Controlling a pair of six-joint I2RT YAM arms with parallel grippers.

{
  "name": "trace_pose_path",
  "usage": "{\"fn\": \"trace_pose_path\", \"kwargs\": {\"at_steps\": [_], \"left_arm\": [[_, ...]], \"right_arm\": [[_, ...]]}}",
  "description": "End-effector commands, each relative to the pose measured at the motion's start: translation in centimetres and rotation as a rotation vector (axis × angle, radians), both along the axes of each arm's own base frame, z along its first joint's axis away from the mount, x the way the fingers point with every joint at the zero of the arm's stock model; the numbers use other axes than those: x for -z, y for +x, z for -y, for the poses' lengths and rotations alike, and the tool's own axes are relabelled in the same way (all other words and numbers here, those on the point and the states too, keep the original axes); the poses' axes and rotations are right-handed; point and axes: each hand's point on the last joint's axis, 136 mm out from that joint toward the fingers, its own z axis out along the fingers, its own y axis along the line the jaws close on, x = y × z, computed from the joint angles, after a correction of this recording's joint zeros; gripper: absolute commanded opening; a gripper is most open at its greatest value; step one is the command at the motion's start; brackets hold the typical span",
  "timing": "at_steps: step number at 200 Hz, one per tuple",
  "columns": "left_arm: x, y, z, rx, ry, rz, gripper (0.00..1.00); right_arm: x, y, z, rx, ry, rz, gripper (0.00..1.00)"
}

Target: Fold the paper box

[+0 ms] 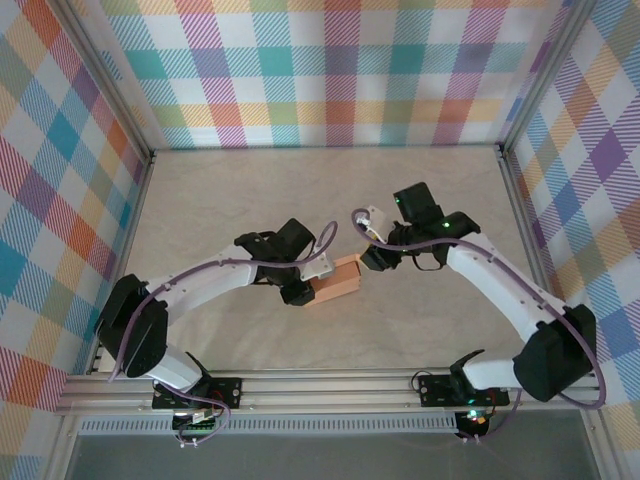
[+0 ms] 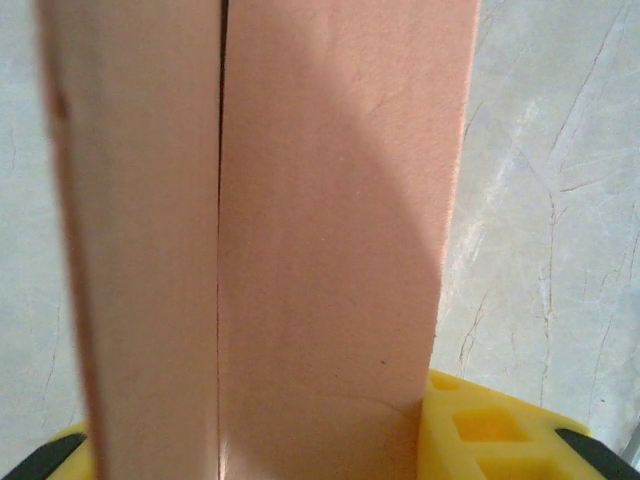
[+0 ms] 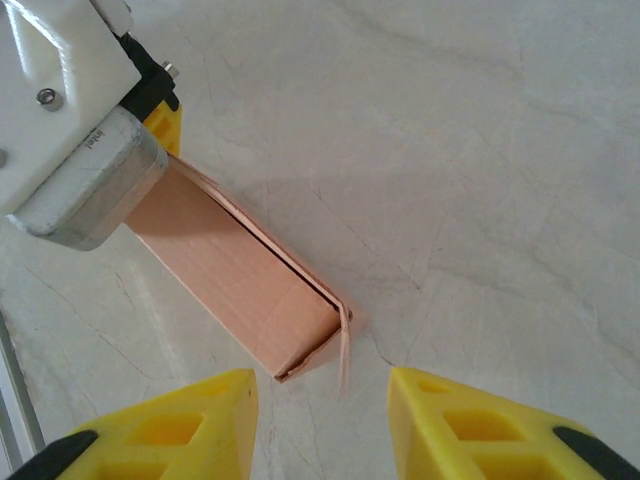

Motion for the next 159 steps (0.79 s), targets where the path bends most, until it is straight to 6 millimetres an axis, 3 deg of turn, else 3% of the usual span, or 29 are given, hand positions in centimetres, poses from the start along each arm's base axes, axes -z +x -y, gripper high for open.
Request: {"fn": "trace_pose_path", "kwargs": {"at_steps": [1,40,90,159], "left_arm": [[0.9,-1.0,-0.5,0.034,0.037,-0.068,0.30],[1.0,-0.7,-0.2,0.046,0.025,-0.064,0.30],[1.1,-0.7,0.0,0.051,0.025,-0.070,0.30],[1.4,-0.6,-0.3,0.037,0.046,-0.073,0.30]], "right_arm": [[0.4,-0.3,-0.5,-0.071,-0.041,-0.009,0.40],[1.4,0.4,-0.8,-0.091,-0.066,-0.023,0.37],[2.7,0.3,-0.9,-0.119,-0.092,-0.062,0.21],[3.8,0.2,-0.3,-0.114,-0.131,-0.090,0.19]]}}
